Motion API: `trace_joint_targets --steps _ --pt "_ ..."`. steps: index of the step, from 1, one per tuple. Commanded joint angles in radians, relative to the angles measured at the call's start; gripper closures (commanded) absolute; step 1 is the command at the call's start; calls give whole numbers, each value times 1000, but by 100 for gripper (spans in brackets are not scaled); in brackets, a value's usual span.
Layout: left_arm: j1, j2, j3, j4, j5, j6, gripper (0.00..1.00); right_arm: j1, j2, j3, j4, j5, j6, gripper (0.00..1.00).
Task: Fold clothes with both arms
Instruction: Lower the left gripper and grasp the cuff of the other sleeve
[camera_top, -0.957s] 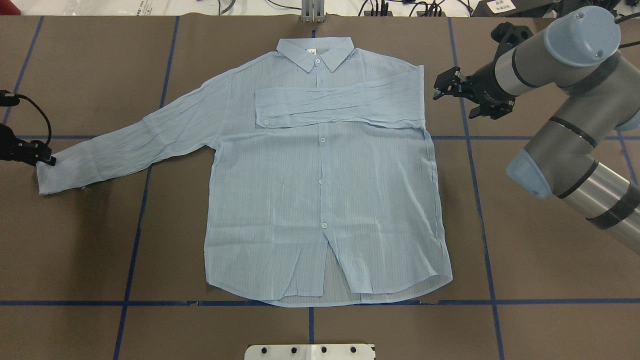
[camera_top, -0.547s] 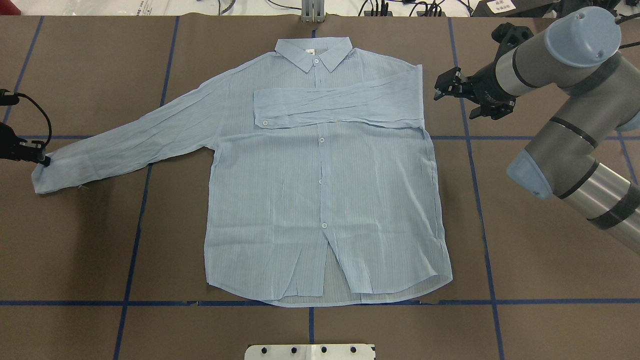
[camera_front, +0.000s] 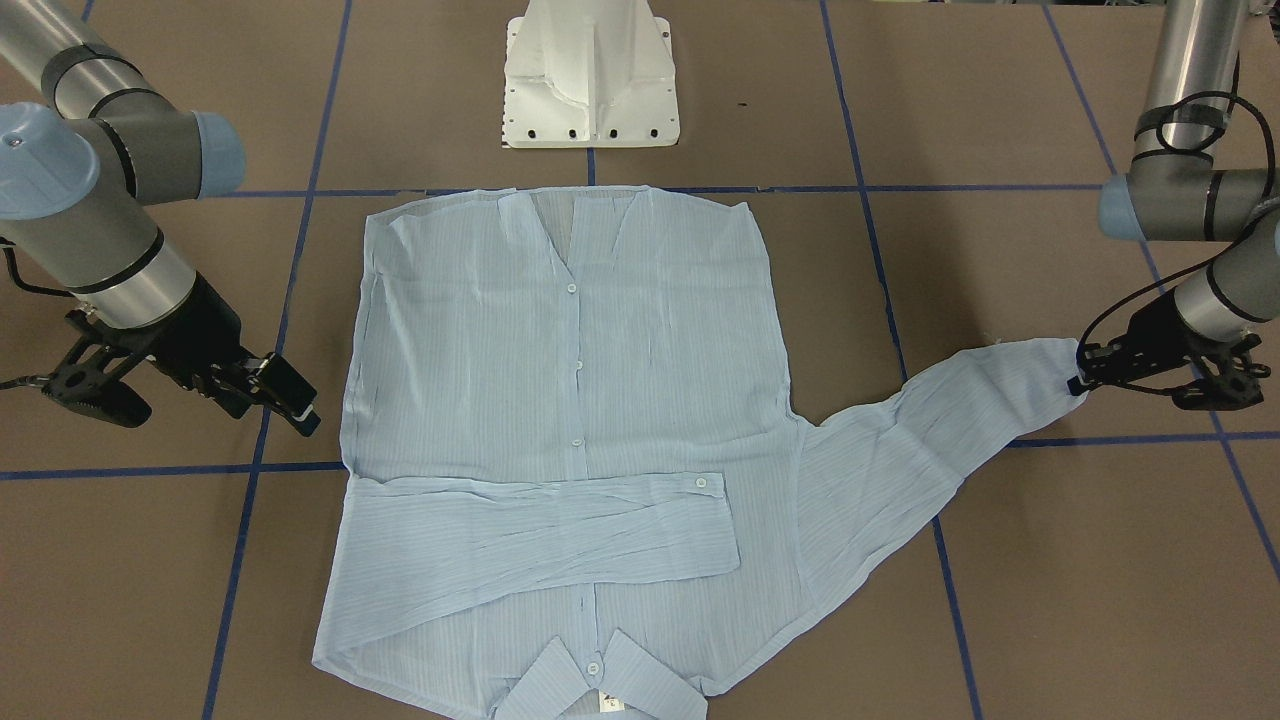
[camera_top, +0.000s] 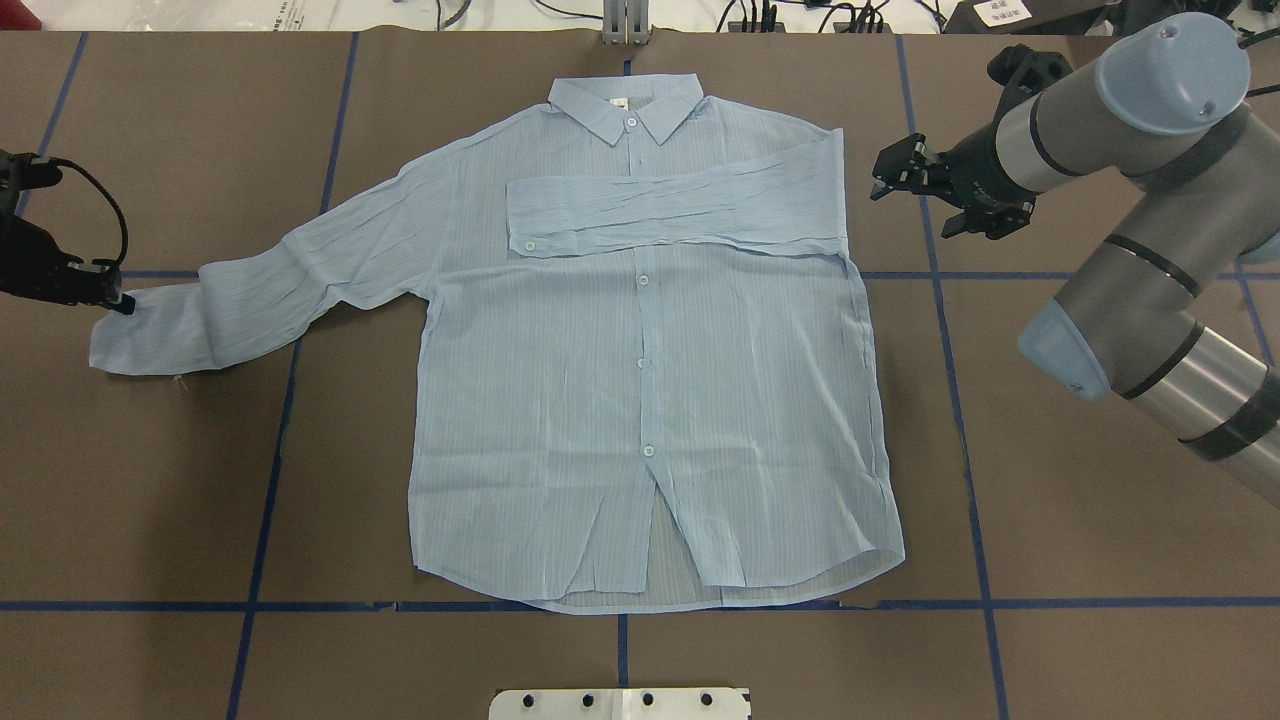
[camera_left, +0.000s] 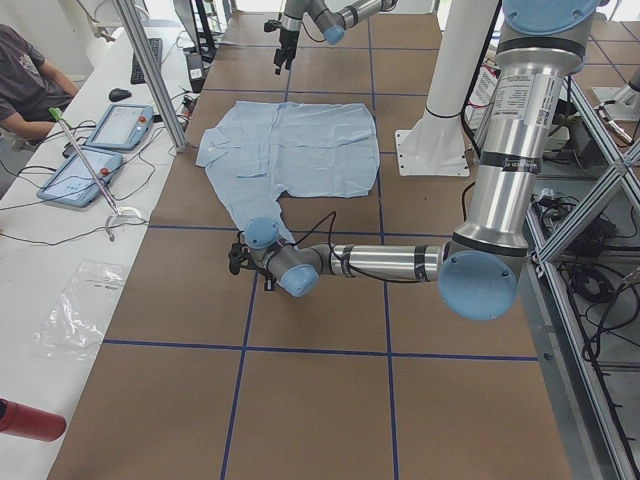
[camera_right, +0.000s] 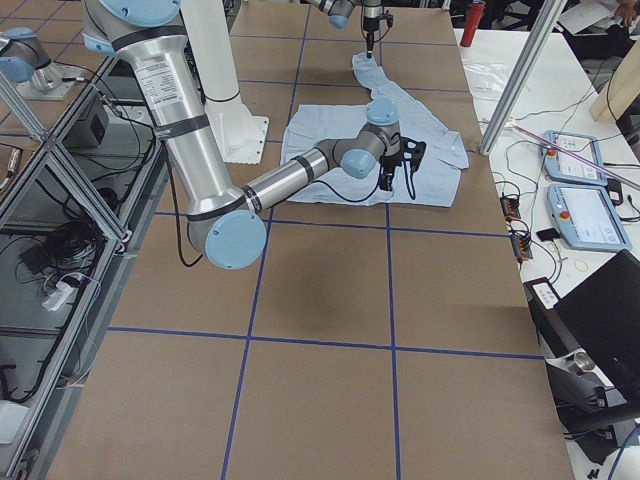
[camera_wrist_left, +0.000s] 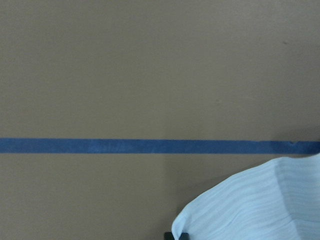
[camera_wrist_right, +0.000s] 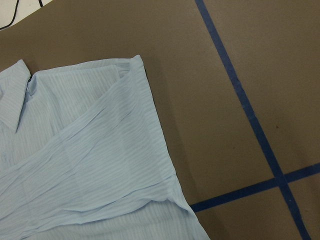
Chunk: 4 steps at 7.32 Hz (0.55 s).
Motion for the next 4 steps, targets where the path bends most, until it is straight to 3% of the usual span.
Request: trace_joint_targets --steps 1,4 --pt "76 -21 -157 24 -19 -220 100 9 -32 28 0 15 -2 1" --pt "239 -325 -178 145 -4 -647 100 79 -104 25 5 75 -167 1"
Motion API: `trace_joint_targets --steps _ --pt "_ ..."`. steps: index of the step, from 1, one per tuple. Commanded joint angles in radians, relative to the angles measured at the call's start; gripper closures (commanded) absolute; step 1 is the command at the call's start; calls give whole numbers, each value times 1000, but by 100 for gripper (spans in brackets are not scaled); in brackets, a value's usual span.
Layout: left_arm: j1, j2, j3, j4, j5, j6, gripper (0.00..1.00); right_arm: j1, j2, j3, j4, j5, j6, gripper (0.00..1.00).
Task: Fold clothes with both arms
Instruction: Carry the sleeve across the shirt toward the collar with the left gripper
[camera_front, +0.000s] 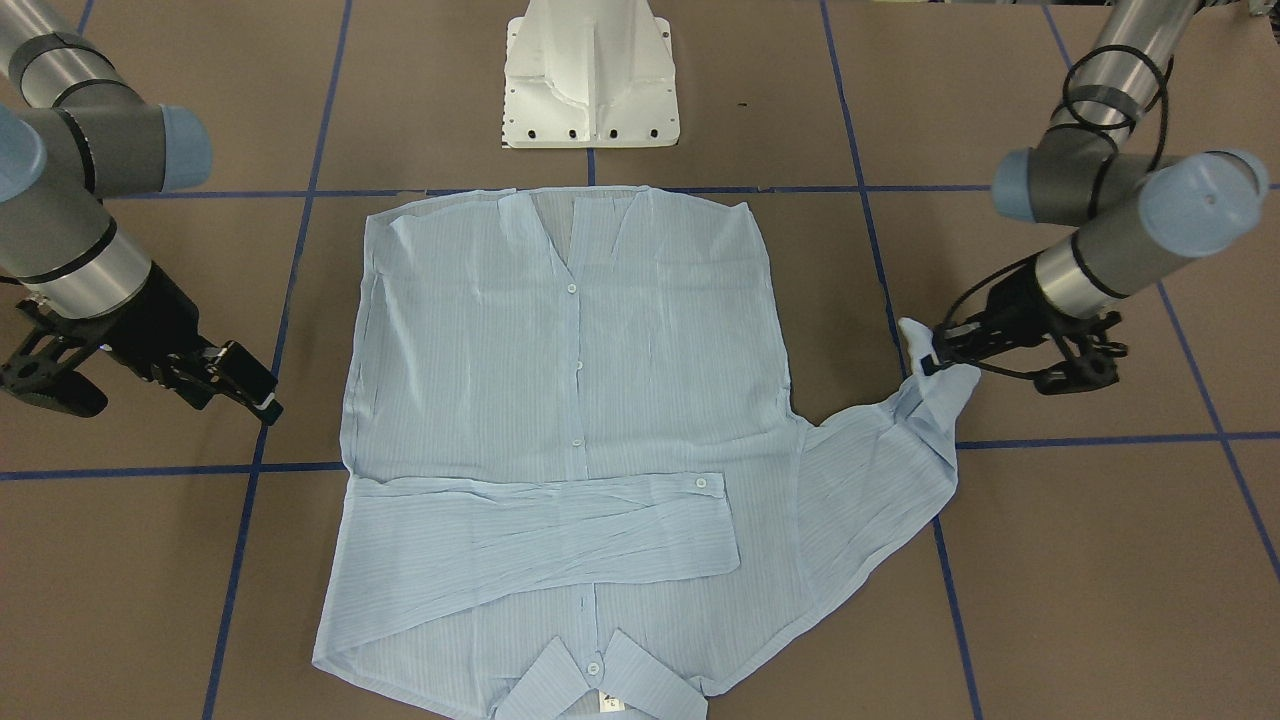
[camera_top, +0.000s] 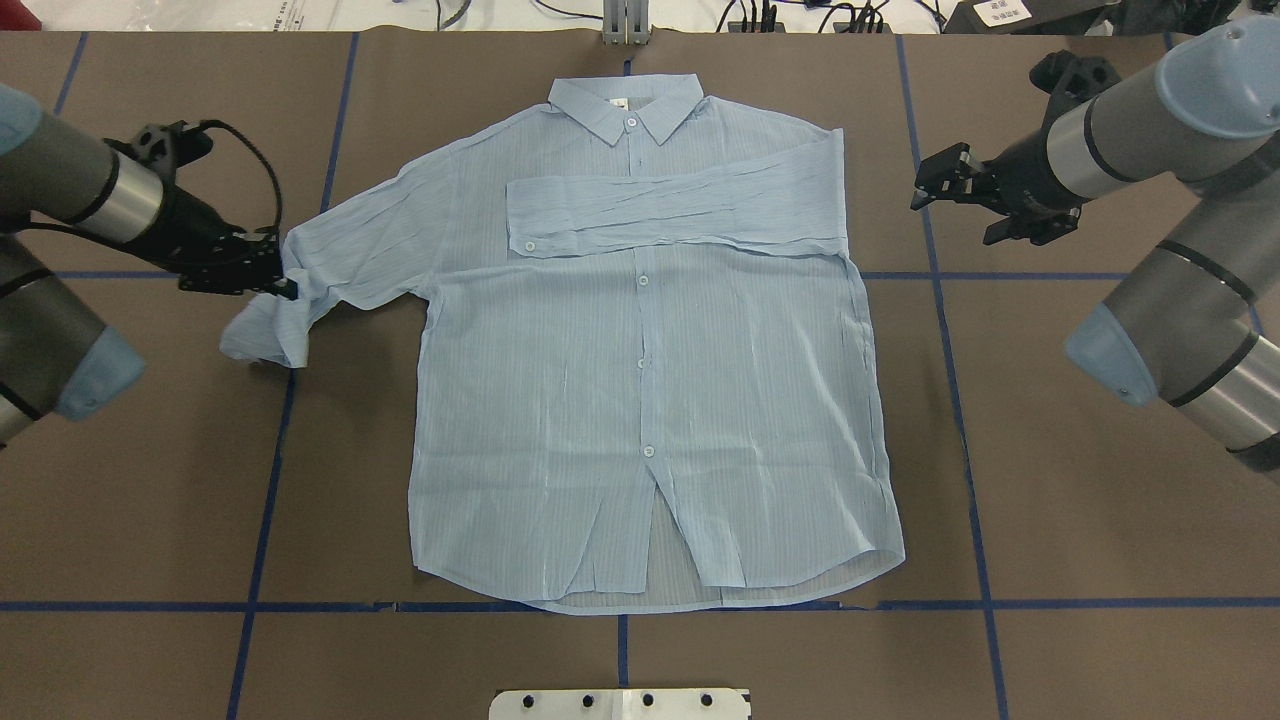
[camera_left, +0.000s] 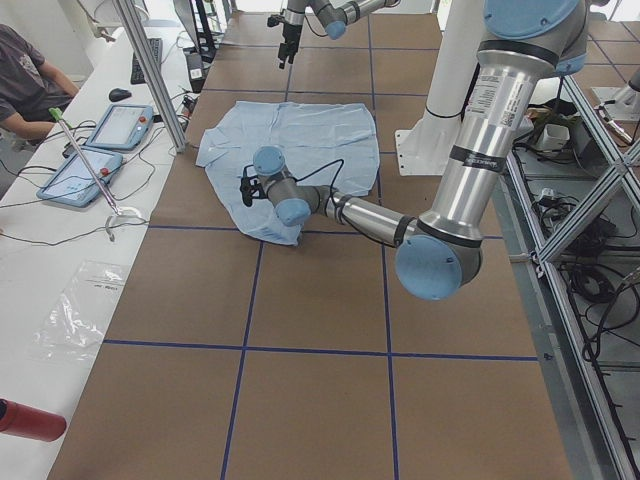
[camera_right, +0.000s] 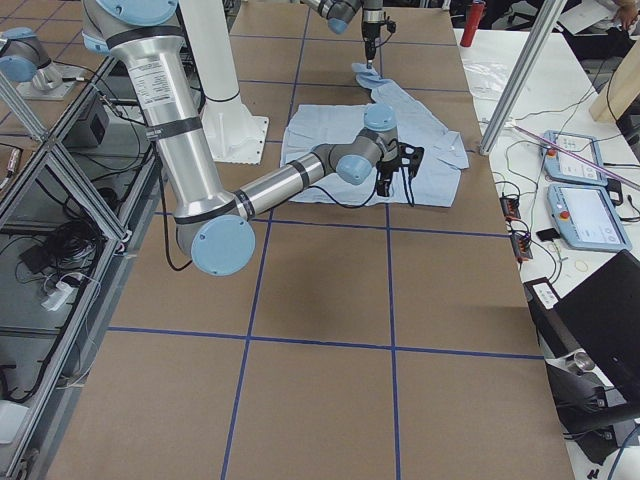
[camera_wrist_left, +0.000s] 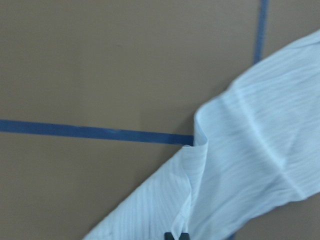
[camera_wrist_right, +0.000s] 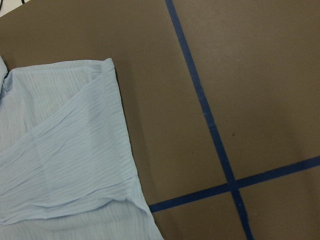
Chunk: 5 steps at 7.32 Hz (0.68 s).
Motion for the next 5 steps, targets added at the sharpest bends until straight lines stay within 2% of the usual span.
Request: trace_joint_targets --steps 1,2,3,4,5 --pt "106 -241 26 87 38 -275 100 32 -33 -5 2 28 -65 1" --pt "128 -383 132 86 91 -364 100 33 -41 -5 5 26 -65 1" --pt "128 -505 247 85 98 -388 100 36 -43 -8 5 26 -65 1" --pt "131 -579 334 74 102 -392 100 38 -43 -8 5 26 -65 1" --pt "140 -640 397 69 168 -395 100 38 -41 -10 5 26 -65 1"
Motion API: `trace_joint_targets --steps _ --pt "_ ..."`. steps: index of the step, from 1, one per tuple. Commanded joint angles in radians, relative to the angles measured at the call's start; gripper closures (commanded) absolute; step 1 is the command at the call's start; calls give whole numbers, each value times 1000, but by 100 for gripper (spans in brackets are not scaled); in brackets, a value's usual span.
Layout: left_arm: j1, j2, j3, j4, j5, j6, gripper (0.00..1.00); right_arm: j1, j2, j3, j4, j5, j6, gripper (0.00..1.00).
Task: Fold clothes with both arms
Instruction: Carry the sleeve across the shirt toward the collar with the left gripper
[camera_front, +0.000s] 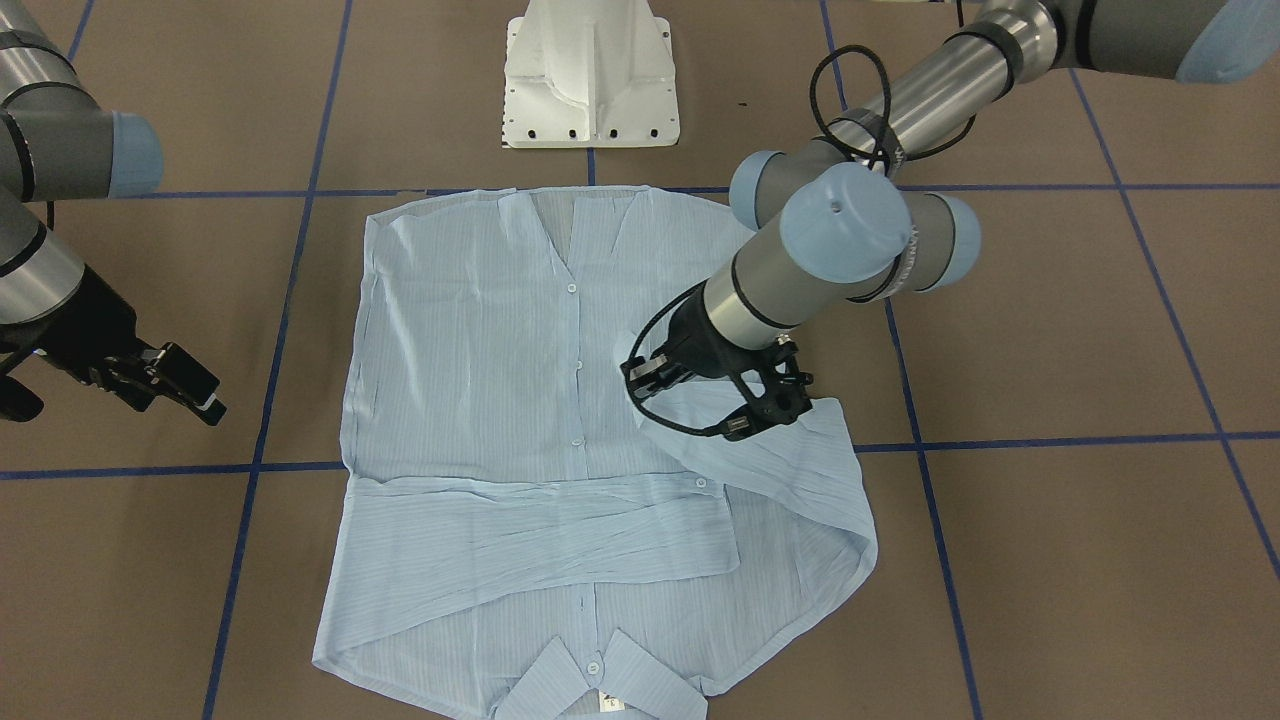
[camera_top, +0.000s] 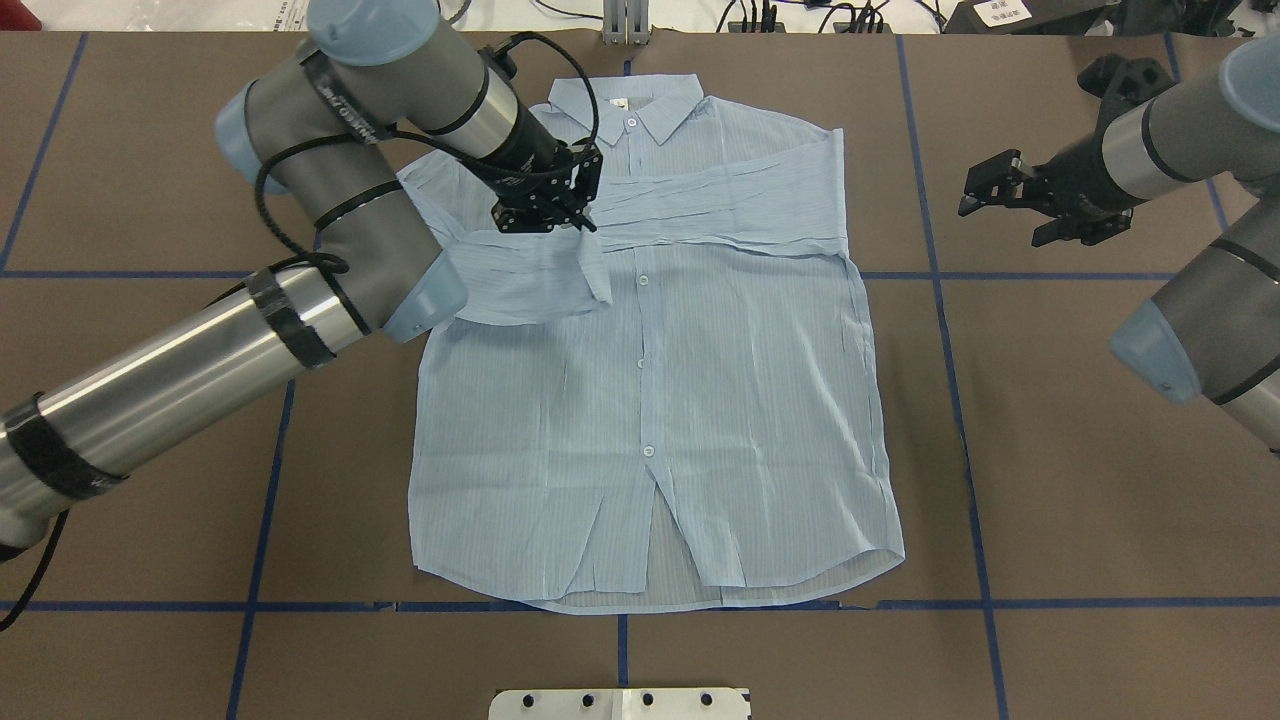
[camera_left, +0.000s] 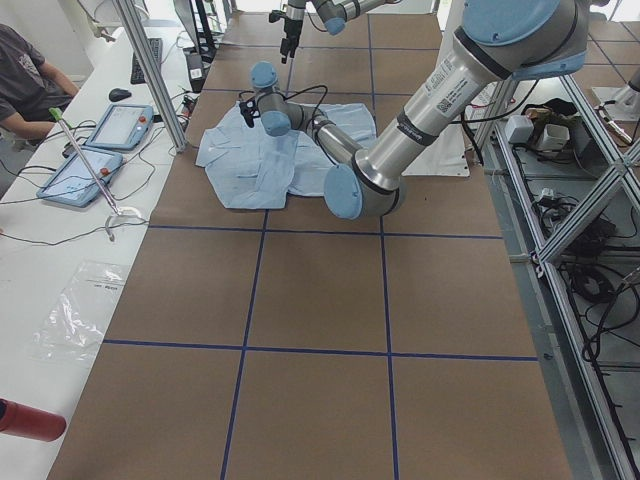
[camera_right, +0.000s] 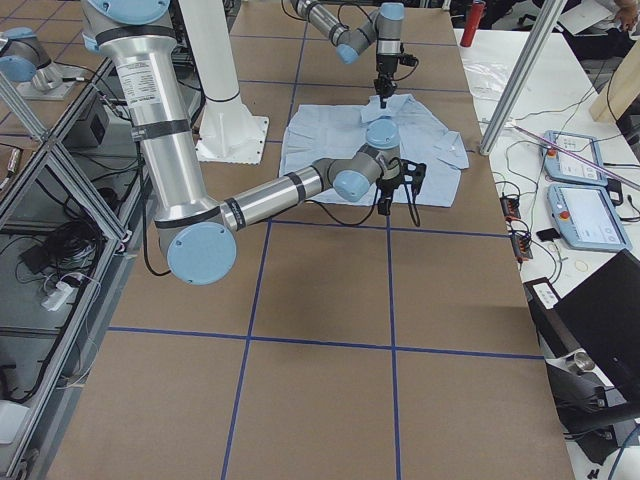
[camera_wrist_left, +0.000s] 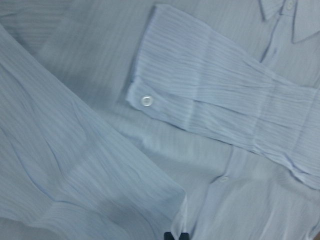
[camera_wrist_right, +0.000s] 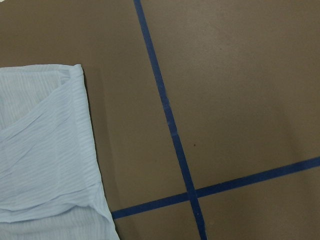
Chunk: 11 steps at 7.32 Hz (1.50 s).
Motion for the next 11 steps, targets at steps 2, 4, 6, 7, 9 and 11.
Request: trace_joint_targets --steps 2,4,6,7,9,11 --pt "19 -149 170 -31 94 -14 100 0 -1 -5 0 -4 0 1" --pt "26 -222 256 -68 150 -17 100 0 -1 -8 0 -4 0 1" --pt "54 -246 305 -123 204 -24 100 1 -4 -6 2 0 0 1" --pt "62 -252 306 -123 220 -26 100 1 -6 -6 2 -3 0 1" --pt "80 -272 321 -152 226 -52 92 1 -13 -5 2 -3 0 1" --pt "118 -277 328 -167 287 -54 42 3 -36 8 3 -4 1 1"
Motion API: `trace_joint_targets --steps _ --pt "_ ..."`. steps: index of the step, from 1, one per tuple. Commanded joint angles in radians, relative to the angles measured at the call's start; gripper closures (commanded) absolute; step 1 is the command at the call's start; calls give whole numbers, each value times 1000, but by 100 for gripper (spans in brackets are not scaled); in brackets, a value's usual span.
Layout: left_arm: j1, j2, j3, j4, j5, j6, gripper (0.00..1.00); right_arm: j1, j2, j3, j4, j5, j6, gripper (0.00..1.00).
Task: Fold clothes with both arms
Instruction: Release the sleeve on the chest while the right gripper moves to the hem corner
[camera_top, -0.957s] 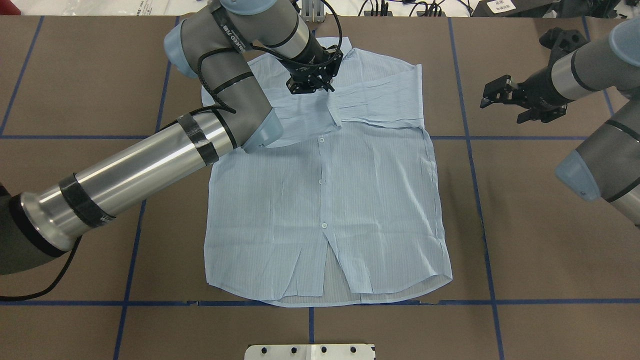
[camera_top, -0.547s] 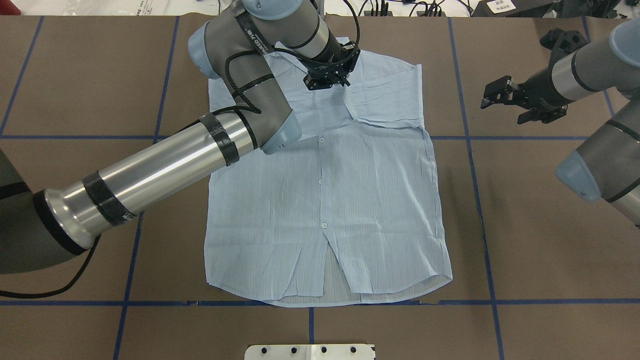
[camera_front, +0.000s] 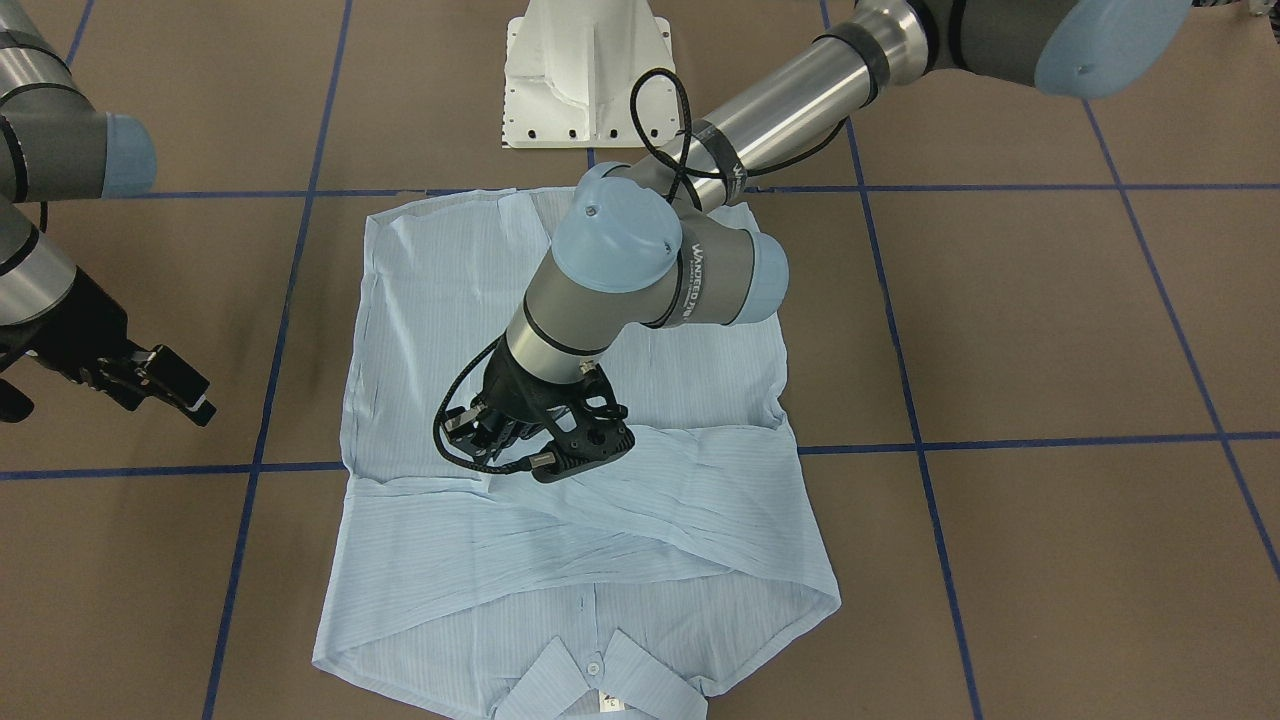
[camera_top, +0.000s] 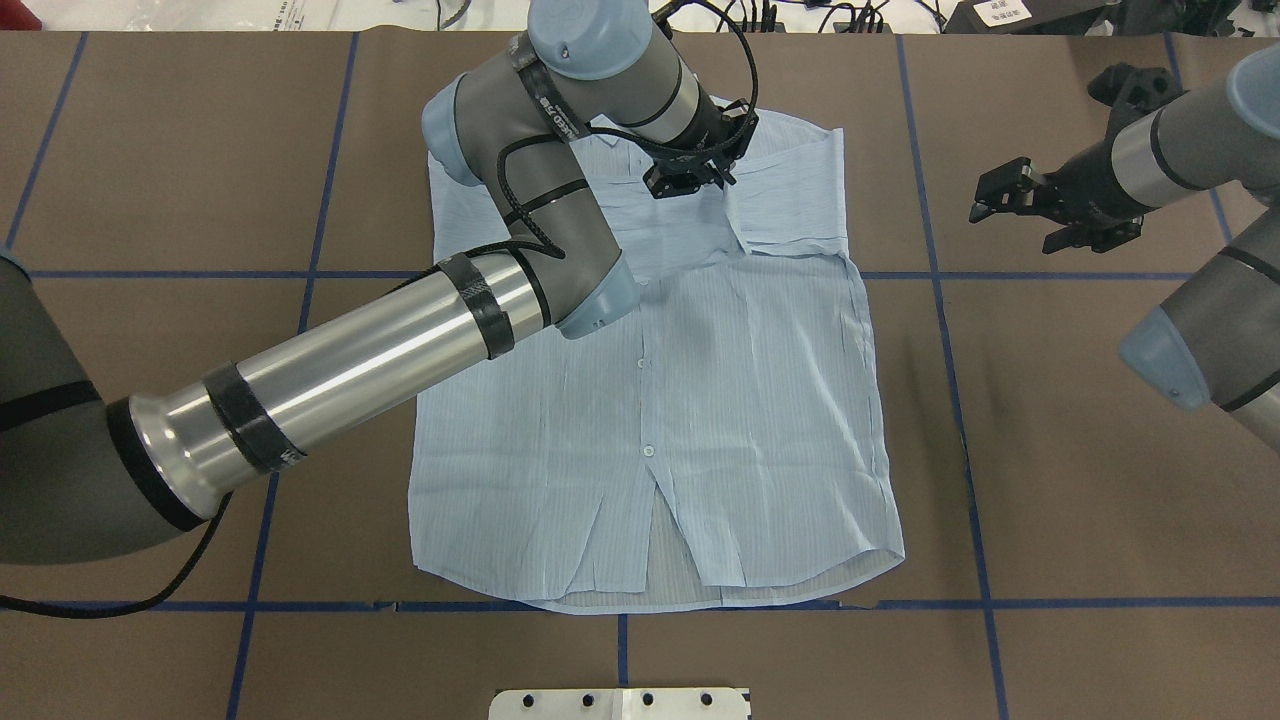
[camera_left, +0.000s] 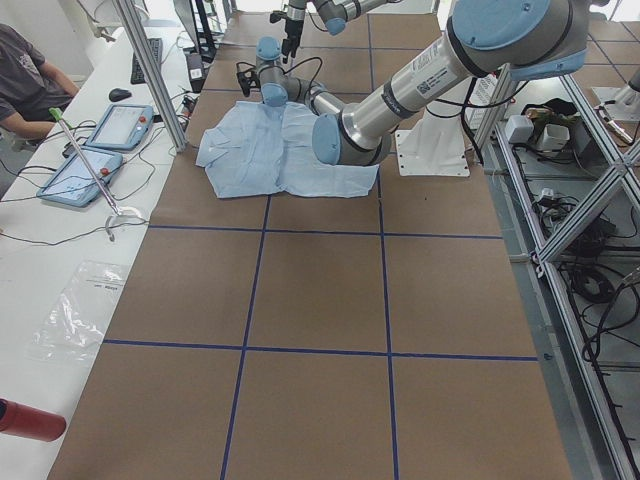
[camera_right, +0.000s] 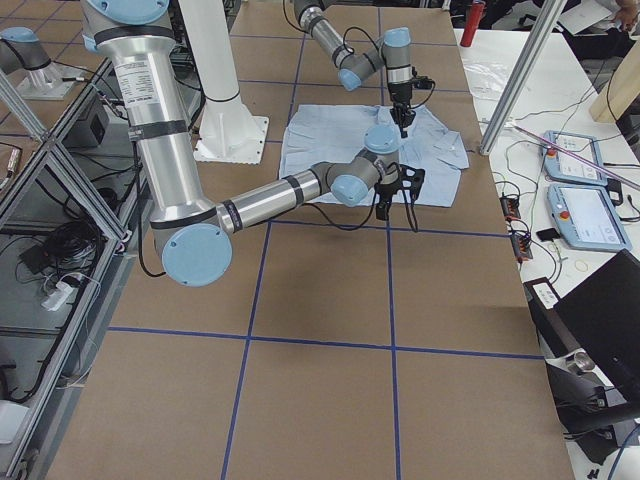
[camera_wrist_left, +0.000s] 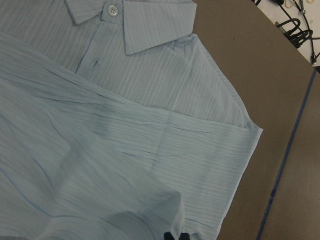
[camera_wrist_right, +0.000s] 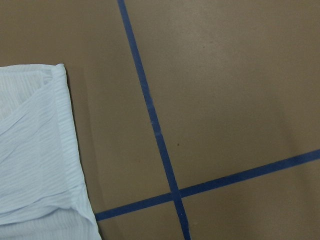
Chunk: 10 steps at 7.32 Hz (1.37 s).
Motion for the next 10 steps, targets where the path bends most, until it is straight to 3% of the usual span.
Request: trace_joint_targets --steps 1,2,3,4,6,8,10 --pt "25 -5 5 -30 27 -2 10 -4 -15 13 2 -5 12 0" --pt "26 -15 0 -32 27 -9 0 -5 -18 28 1 -1 20 0" --pt "28 -2 -30 -26 19 -17 0 -61 -21 57 1 -16 47 0" --pt "28 80 -134 -21 13 -19 0 -126 -33 101 -1 -54 116 0" --pt "26 319 -420 43 -64 33 1 -303 -163 237 -1 -219 278 0" --pt "22 450 -555 91 -56 189 1 -413 -269 336 -1 -302 392 0" --pt "11 585 -668 89 -56 294 1 -606 -299 367 -1 -491 588 2"
